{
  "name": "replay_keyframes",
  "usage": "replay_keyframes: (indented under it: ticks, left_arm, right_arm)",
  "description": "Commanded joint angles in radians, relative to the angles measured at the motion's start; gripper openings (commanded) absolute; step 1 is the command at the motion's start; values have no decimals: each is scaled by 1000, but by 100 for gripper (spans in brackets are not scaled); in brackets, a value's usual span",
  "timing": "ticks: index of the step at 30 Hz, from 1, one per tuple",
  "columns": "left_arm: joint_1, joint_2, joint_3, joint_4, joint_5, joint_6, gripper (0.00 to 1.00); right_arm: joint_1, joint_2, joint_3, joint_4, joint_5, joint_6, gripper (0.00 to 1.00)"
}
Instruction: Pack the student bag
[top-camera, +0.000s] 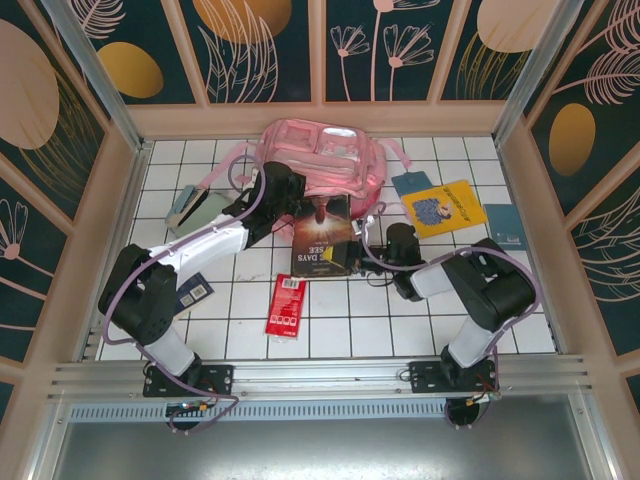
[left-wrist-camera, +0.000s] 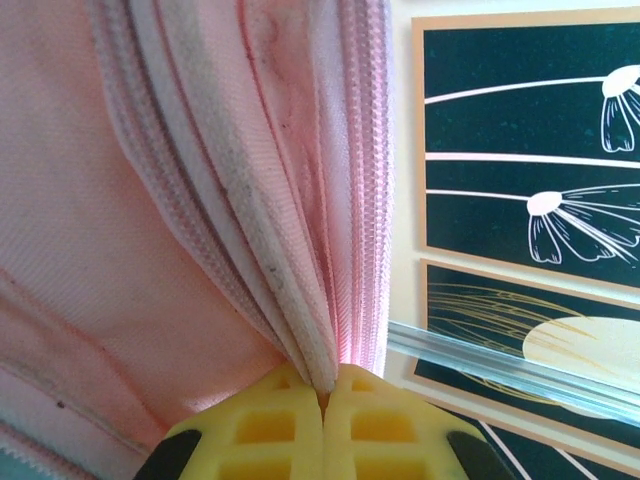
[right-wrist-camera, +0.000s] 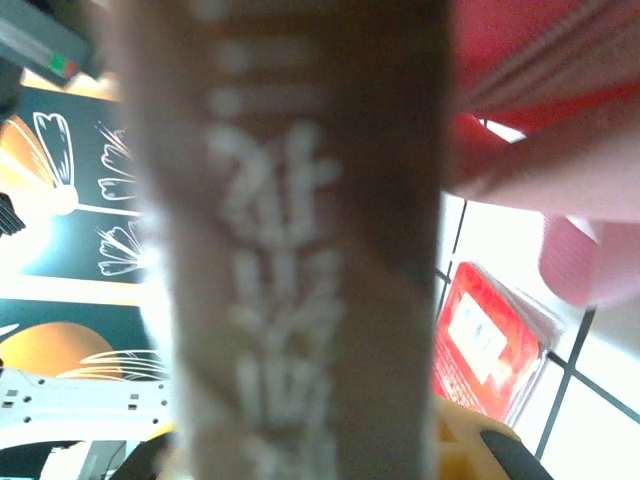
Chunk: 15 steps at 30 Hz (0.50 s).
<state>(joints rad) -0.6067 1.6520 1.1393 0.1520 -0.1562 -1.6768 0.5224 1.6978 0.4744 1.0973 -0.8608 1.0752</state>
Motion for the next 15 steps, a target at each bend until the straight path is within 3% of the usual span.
replay_keyframes:
  ticks: [1, 7, 15]
  left_arm:
    - [1, -100, -15, 123, 33, 15, 0]
    - [0, -145, -55, 120, 32, 29, 0]
    - [-1, -110, -27, 150, 70, 41, 0]
  right_arm:
    - [-51, 53, 85, 127, 28, 88, 0]
    - [-107, 130, 139, 224, 51, 219, 0]
    - [-88, 205, 148, 236, 83, 259, 0]
